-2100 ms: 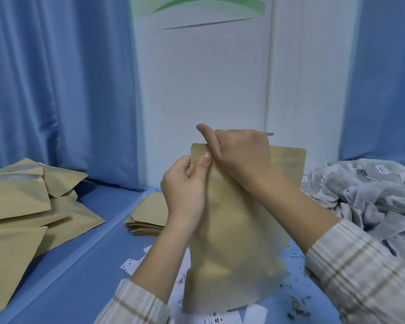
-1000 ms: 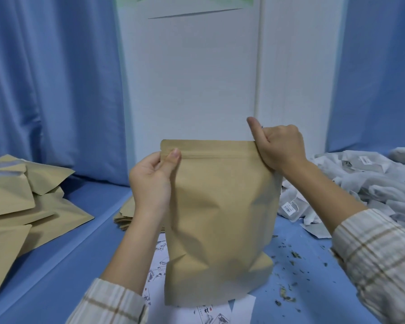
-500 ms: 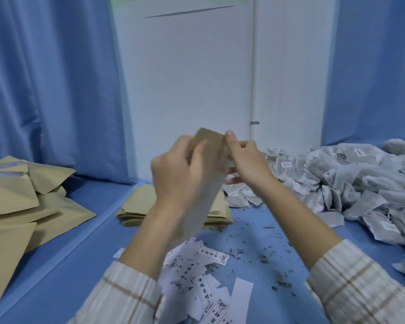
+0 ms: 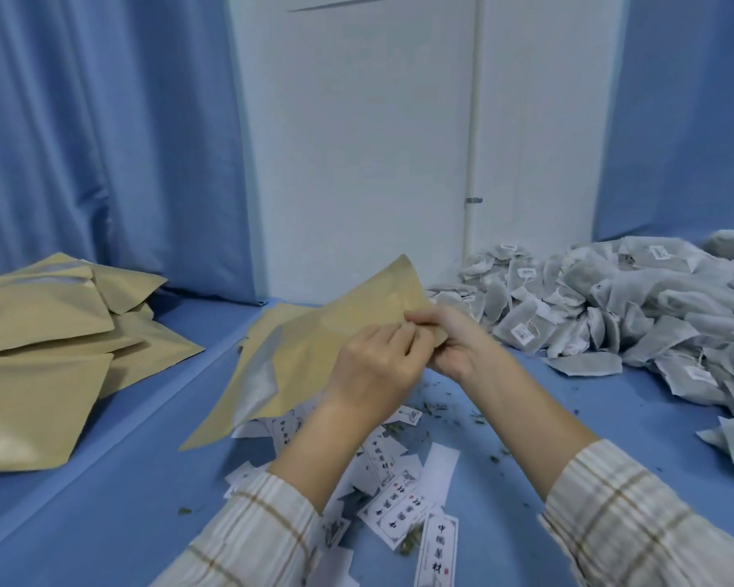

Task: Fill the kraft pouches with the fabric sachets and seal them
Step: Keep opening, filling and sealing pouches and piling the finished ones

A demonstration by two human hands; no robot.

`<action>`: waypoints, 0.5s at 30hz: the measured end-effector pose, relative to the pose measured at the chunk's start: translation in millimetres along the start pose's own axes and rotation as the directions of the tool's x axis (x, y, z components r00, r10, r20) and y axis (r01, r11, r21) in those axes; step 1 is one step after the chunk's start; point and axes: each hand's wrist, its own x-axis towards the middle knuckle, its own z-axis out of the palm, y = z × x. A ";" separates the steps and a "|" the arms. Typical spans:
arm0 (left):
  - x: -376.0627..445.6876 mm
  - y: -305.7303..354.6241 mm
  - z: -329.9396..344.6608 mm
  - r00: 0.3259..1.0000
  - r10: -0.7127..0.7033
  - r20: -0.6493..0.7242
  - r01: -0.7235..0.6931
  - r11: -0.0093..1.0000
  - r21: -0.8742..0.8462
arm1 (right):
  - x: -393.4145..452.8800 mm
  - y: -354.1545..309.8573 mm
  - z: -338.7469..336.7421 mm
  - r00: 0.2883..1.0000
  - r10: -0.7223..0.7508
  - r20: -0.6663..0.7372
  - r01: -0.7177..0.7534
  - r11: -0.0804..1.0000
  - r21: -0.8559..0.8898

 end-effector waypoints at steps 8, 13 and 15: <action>-70.7 18.9 -13.7 0.514 -0.822 0.246 0.790 0.342 -0.509 | 20.7 33.1 -1.5 0.966 -0.253 0.049 0.220 0.910 0.353; -62.0 -25.3 1.9 -0.022 -0.533 0.846 0.130 -0.840 -0.527 | 28.5 50.0 -8.5 0.952 -0.299 0.066 0.251 0.885 0.391; -55.1 -40.0 1.7 0.053 -0.536 0.843 0.095 -0.837 -0.539 | 31.9 57.1 -7.3 0.949 -0.309 0.066 0.266 0.892 0.365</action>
